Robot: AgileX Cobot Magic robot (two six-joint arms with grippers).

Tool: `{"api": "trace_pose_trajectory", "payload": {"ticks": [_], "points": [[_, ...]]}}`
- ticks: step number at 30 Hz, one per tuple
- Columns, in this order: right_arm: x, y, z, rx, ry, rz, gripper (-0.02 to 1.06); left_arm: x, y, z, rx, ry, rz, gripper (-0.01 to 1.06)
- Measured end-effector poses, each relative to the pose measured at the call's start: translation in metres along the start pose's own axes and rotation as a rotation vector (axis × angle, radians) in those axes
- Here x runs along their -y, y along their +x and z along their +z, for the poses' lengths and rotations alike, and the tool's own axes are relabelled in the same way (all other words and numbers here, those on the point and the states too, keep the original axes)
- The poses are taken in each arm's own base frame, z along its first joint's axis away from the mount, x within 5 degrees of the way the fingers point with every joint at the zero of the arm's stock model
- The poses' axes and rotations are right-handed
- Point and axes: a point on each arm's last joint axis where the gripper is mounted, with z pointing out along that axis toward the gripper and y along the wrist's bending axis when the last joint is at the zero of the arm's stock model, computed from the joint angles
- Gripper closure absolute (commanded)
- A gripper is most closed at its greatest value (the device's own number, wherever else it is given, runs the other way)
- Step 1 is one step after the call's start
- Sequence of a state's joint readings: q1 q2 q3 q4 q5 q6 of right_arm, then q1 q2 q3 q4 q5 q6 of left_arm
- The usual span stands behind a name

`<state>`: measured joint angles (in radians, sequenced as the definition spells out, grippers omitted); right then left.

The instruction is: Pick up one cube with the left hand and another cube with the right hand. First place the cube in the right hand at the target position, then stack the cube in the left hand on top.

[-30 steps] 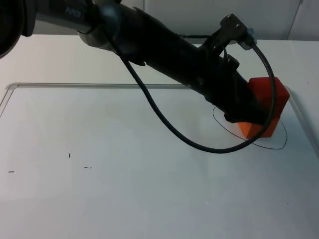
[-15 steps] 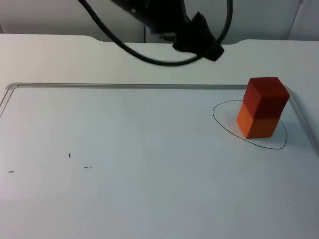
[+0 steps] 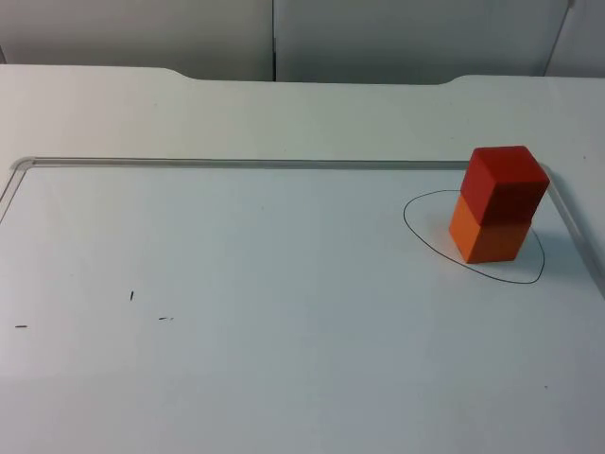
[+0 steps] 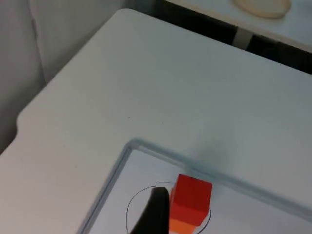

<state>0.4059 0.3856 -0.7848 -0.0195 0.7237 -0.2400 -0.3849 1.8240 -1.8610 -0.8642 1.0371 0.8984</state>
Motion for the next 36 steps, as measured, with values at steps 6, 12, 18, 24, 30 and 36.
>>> {"api": "trace_pose_trajectory", "payload": {"ticks": [6,12,18,24,30,36], "points": [[0.000,-0.002,0.000,0.019,0.005,0.000,0.00,0.040,-0.022,-0.080,-0.049,-0.239,0.003,0.29],[0.000,-0.004,0.000,0.039,0.001,0.010,0.00,0.083,-0.025,-0.148,-0.072,-0.405,-0.008,0.29],[0.000,-0.004,0.000,0.045,-0.002,0.015,0.00,0.120,-0.024,-0.203,-0.010,-0.533,-0.029,0.29],[0.000,-0.004,0.000,0.045,-0.002,0.015,0.00,0.155,0.006,-0.250,0.025,-0.699,-0.062,0.29],[0.000,-0.004,0.000,0.045,-0.002,0.015,0.00,0.185,0.067,-0.267,0.051,-0.776,-0.091,0.29],[0.000,-0.004,0.000,0.045,-0.002,0.015,0.00,0.209,0.134,-0.267,0.065,-0.779,-0.133,0.29]]}}
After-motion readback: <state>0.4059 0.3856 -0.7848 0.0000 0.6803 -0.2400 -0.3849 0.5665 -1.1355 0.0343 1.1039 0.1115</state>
